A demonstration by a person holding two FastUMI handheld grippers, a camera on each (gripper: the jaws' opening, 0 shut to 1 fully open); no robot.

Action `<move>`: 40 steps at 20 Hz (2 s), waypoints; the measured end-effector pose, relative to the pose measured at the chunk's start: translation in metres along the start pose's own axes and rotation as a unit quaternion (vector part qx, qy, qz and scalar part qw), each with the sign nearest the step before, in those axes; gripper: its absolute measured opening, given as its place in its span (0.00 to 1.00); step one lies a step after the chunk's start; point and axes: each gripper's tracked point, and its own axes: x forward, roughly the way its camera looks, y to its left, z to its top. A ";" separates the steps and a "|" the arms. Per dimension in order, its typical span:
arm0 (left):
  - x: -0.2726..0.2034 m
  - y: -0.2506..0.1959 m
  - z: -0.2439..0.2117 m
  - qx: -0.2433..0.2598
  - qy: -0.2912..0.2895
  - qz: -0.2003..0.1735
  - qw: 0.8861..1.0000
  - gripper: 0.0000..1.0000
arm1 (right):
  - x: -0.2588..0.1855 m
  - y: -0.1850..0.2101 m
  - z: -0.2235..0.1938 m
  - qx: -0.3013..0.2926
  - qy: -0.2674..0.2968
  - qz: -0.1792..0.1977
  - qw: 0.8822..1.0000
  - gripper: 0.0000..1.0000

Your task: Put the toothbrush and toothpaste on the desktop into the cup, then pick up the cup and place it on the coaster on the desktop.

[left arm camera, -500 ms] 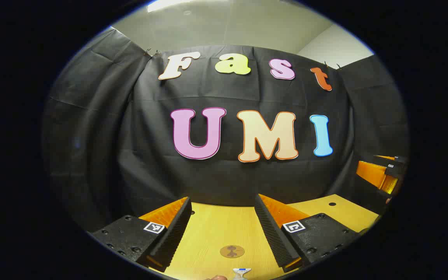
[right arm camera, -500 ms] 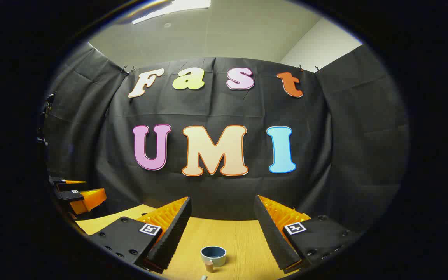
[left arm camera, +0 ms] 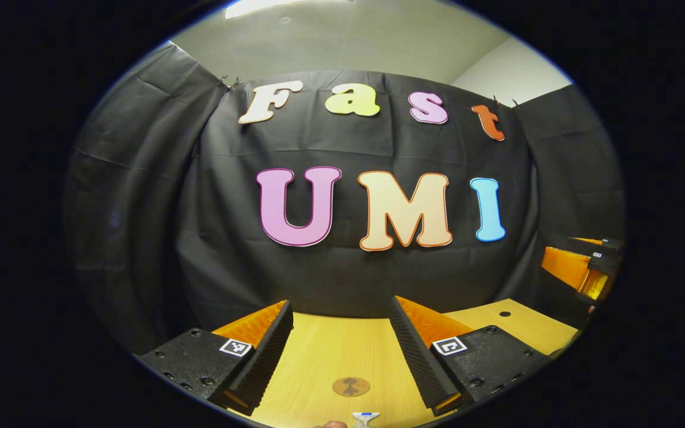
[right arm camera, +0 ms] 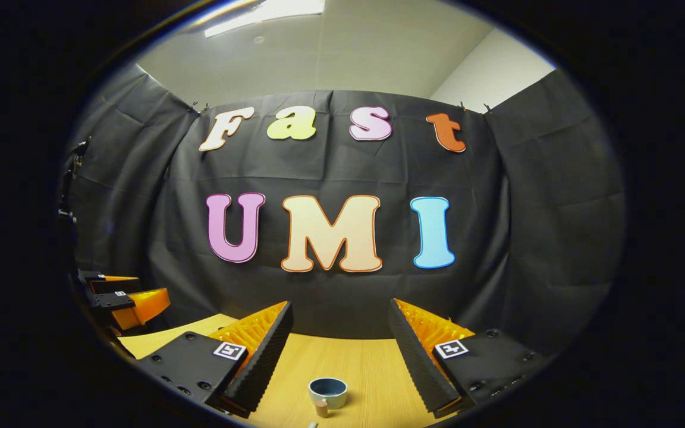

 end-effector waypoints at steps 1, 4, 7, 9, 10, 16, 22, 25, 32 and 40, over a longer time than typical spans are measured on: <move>0.000 0.000 -0.001 -0.001 -0.001 -0.001 1.000 0.94 | 0.000 0.001 -0.001 0.003 0.001 0.002 1.000 0.99; 0.000 0.001 0.001 -0.003 -0.004 0.000 1.000 0.94 | -0.002 0.004 -0.004 0.009 0.010 0.007 1.000 0.99; 0.001 0.001 0.001 -0.001 -0.004 0.000 1.000 0.94 | 0.000 0.007 -0.027 -0.002 0.049 0.013 0.999 0.99; 0.001 0.002 0.002 0.003 -0.007 0.000 1.000 0.94 | 0.002 0.011 -0.040 -0.015 0.067 0.018 0.997 0.99; 0.002 0.003 0.002 0.007 -0.007 0.001 1.000 0.94 | 0.003 0.012 -0.049 -0.023 0.076 0.020 0.997 0.99; 0.001 0.013 0.000 0.011 -0.006 0.015 1.000 0.94 | 0.005 0.024 -0.106 -0.037 0.152 0.041 0.987 1.00; 0.000 0.023 -0.008 0.013 0.004 0.028 1.000 0.94 | -0.001 0.024 -0.165 -0.036 0.228 0.051 0.972 0.99; 0.000 0.026 -0.010 0.022 0.007 0.033 0.999 0.94 | -0.005 0.026 -0.197 -0.042 0.264 0.058 0.962 0.98; 0.001 0.034 -0.017 0.034 0.019 0.041 0.998 0.94 | -0.017 0.029 -0.261 -0.026 0.351 0.064 0.934 0.99; 0.001 0.046 -0.025 0.038 0.033 0.054 0.997 0.94 | -0.047 0.035 -0.321 -0.037 0.440 0.070 0.895 0.98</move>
